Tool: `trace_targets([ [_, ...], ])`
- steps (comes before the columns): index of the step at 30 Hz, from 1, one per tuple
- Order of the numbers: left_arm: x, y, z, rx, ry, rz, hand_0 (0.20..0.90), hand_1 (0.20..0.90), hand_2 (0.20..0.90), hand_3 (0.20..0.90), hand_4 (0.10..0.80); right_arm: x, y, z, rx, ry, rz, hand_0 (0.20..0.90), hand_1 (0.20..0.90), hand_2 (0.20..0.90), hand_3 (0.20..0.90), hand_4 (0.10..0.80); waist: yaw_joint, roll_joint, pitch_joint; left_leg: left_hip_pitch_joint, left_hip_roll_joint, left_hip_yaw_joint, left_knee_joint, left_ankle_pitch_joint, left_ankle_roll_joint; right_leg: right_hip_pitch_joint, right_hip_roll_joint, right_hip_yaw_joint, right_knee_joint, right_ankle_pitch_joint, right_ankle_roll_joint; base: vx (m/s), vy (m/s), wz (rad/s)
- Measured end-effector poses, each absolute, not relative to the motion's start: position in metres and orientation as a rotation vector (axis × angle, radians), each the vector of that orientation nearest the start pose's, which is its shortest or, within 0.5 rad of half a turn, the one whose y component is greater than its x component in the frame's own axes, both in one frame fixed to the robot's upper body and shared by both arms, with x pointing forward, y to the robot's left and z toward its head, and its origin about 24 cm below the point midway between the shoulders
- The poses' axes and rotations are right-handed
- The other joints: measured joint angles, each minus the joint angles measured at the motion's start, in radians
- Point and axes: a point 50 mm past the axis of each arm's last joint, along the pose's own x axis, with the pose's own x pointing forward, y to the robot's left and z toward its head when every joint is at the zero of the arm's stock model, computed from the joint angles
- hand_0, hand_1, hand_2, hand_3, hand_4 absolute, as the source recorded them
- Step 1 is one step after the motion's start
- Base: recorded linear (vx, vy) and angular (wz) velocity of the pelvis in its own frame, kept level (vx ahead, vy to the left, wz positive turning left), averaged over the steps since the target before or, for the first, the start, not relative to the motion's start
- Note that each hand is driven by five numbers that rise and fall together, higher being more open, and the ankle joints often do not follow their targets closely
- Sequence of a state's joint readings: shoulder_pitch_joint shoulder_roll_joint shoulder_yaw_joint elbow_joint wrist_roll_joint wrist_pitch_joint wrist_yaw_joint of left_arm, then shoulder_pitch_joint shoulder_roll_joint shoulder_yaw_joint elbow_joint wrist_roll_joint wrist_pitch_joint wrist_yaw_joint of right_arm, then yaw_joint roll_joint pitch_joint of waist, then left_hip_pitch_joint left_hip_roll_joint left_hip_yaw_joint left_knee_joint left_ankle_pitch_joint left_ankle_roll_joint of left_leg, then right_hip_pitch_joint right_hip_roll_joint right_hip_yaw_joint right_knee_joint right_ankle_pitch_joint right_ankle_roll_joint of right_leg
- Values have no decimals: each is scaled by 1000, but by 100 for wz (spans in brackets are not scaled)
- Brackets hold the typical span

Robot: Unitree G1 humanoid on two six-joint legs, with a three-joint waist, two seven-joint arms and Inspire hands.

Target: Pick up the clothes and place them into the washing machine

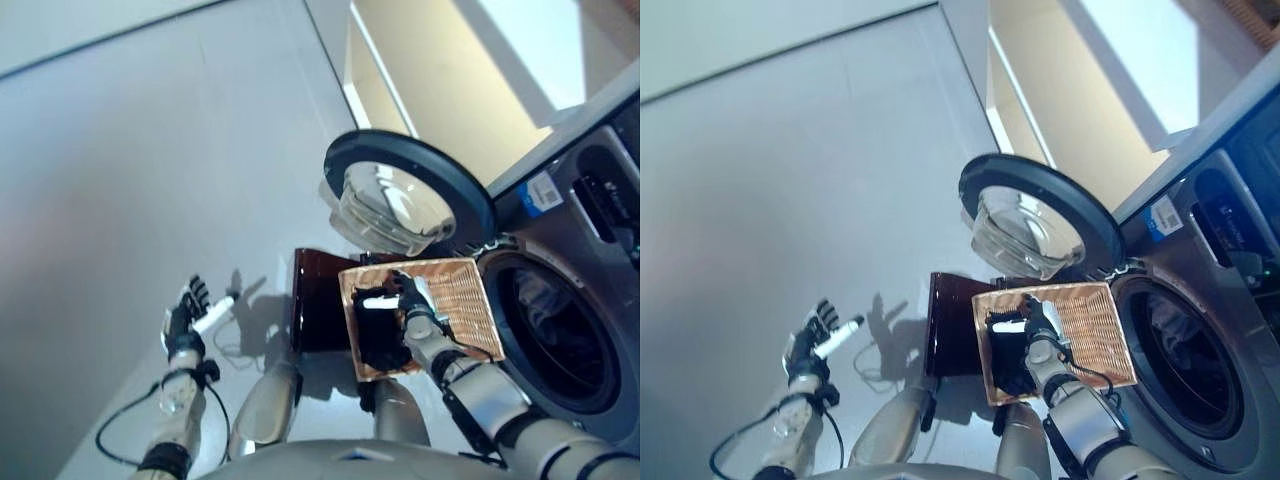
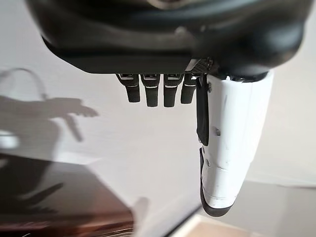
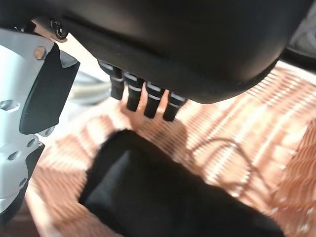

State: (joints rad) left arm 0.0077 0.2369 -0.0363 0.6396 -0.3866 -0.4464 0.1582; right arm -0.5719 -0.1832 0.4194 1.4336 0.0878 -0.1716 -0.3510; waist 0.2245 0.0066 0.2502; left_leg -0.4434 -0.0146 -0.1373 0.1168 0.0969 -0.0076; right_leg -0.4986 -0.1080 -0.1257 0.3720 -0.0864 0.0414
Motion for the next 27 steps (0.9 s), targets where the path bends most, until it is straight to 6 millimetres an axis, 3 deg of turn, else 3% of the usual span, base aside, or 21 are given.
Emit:
trace_targets([
  [4,237,235,-20,-95,47,357,900,900,900,900,800,289,-193,-66,-596,594,-141,900,900,900,900,800,8,-3,61,-56,-7,-8,99,-42,-8,-24,-1,-8,51,-20,-10,-35,1,6],
  [16,248,229,2,-126,-52,371,900,900,900,900,800,313,-189,-42,-607,515,-174,900,900,900,900,800,14,5,138,-211,-30,-39,283,-98,-13,-144,-25,-24,195,-62,-20,3,-7,8],
  [17,247,228,1,-130,-47,373,900,900,900,900,800,313,-189,-43,-609,517,-182,798,798,798,798,727,15,5,138,-210,-37,-45,284,-95,-17,-144,-30,-27,204,-64,-25,142,-46,15],
  [18,247,227,1,-133,-47,372,900,900,900,900,800,313,-189,-43,-611,518,-186,820,820,820,820,743,17,5,138,-210,-34,-50,284,-104,-11,-144,-33,-30,208,-74,-14,31,-24,19],
  [19,248,226,1,-137,-49,370,900,900,900,900,800,312,-190,-43,-612,523,-194,900,900,900,900,800,21,6,138,-212,-36,-56,284,-102,-12,-145,-35,-32,215,-81,-13,113,-43,22],
  [22,248,223,4,-138,-64,356,900,900,900,900,800,311,-194,-43,-618,529,-217,900,900,900,900,800,38,6,138,-226,-43,-60,283,-99,-16,-156,-36,-35,223,-90,-18,-5,-7,21],
  [23,248,222,9,-142,-86,354,900,900,900,900,800,313,-195,-41,-622,524,-226,807,807,807,807,733,46,6,138,-240,-44,-61,282,-99,-16,-173,-37,-35,226,-90,-18,-7,0,8],
  [24,246,223,9,-143,-88,360,900,900,900,900,800,315,-197,-38,-623,519,-239,595,595,595,595,582,54,9,139,-250,-47,-62,282,-91,-16,-184,-40,-34,232,-90,-18,-6,5,6],
  [25,246,223,9,-143,-87,367,900,900,900,900,800,315,-200,-38,-622,521,-259,491,491,491,491,508,59,9,139,-251,-53,-61,282,-89,-16,-188,-44,-32,239,-93,-20,-2,12,5],
  [27,247,223,10,-144,-96,368,900,900,900,900,800,314,-208,-36,-609,526,-304,370,370,370,370,422,65,10,139,-253,-55,-60,282,-88,-17,-189,-51,-32,244,-98,-20,9,19,8],
])
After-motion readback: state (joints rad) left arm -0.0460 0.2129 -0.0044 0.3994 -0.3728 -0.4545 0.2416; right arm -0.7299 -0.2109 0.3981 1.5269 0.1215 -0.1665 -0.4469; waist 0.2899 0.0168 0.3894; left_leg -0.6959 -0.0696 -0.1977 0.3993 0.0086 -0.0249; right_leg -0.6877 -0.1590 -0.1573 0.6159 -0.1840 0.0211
